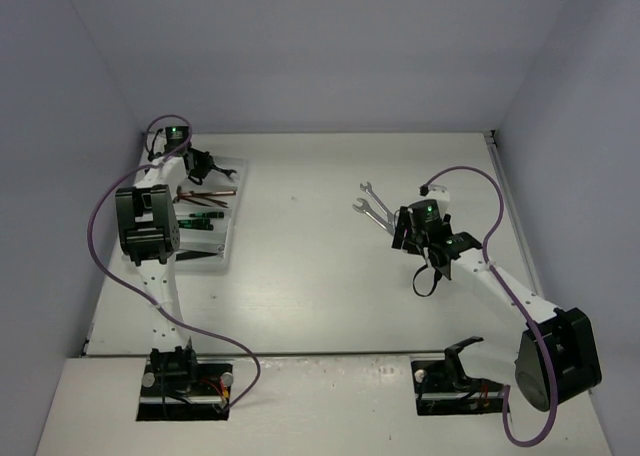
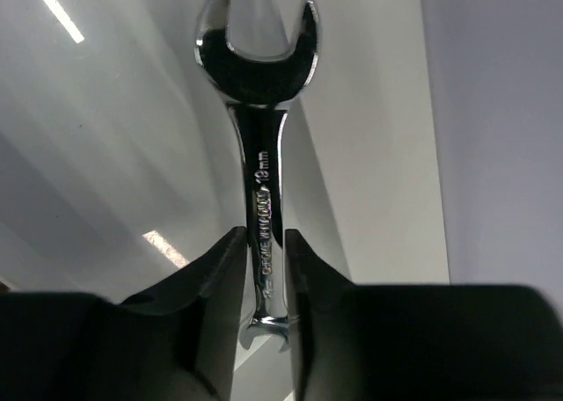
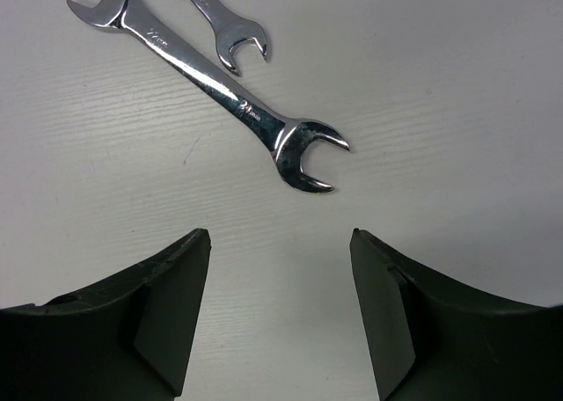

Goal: Sort the tools into containers

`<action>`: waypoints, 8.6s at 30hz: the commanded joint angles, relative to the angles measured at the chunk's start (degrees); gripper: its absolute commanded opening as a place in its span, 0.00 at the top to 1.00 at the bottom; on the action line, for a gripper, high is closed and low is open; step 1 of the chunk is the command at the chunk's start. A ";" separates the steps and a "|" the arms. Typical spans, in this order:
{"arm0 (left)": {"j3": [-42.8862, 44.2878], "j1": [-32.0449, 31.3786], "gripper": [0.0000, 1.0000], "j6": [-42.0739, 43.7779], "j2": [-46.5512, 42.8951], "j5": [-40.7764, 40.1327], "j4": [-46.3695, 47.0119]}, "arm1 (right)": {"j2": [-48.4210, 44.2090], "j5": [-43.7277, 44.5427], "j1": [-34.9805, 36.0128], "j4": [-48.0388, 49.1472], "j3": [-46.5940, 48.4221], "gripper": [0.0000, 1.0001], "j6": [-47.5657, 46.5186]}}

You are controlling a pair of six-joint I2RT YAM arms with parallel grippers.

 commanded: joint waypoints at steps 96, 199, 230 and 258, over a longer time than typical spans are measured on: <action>21.53 -50.12 0.44 38.75 7.56 -8.39 -36.35 | -4.37 -1.79 -6.30 3.75 -2.35 0.36 0.78; 4.80 -1.12 0.42 12.71 -15.83 7.39 -7.02 | 26.17 -11.82 -7.70 2.78 25.51 0.36 -18.09; -30.70 -18.45 0.41 38.21 -50.70 14.82 -22.23 | 51.46 -18.51 -2.33 1.47 39.28 0.77 -30.15; -30.14 -26.96 0.41 17.85 -32.25 19.57 1.39 | 36.90 -31.03 12.07 17.73 27.76 1.00 -15.70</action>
